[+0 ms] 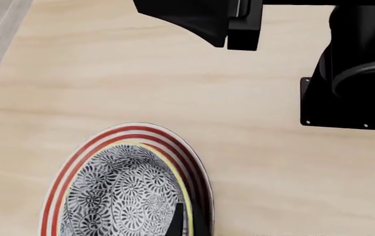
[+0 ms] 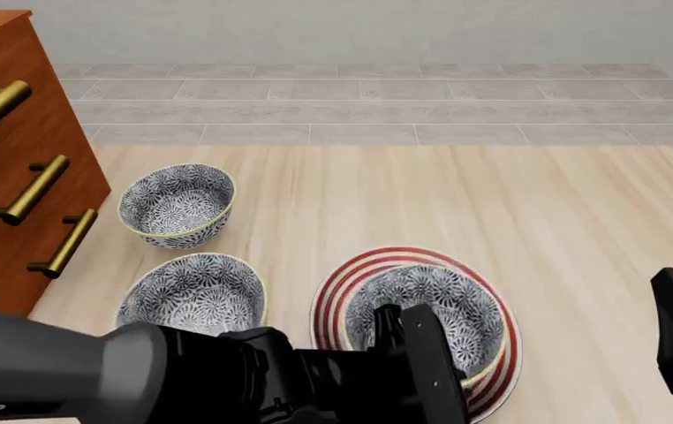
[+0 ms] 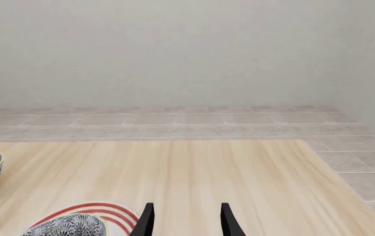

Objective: Put the bowl at the front on the plate.

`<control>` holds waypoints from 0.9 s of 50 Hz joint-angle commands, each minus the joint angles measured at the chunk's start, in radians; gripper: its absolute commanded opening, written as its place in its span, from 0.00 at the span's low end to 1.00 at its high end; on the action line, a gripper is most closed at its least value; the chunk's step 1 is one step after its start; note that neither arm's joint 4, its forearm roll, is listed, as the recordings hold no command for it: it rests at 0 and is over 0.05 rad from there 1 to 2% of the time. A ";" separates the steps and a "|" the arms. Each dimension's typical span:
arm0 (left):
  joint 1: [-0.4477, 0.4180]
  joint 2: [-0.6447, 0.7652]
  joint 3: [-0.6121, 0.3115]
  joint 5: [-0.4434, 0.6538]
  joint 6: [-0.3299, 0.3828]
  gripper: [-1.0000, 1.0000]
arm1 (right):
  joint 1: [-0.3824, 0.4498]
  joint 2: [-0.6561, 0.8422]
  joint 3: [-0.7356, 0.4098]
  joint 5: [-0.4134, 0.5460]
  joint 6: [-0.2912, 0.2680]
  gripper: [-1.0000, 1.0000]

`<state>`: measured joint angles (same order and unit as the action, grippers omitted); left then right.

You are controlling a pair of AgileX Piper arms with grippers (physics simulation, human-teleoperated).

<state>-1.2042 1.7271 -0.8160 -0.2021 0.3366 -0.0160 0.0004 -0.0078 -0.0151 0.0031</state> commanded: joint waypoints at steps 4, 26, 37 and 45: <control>-0.001 0.023 0.005 -0.013 -0.005 0.00 | -0.002 0.000 0.002 -0.004 0.000 1.00; -0.012 -0.010 0.010 0.001 -0.035 1.00 | -0.001 0.000 0.002 -0.004 0.000 1.00; -0.016 -0.041 0.006 0.022 -0.033 1.00 | 0.002 0.000 -0.001 0.000 -0.001 1.00; -0.033 -0.117 -0.006 0.067 -0.043 1.00 | 0.005 0.000 -0.006 0.007 -0.003 1.00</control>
<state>-1.2228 1.6777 -0.8113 -0.1752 0.3029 -0.0140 0.0004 -0.0075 -0.0154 0.0020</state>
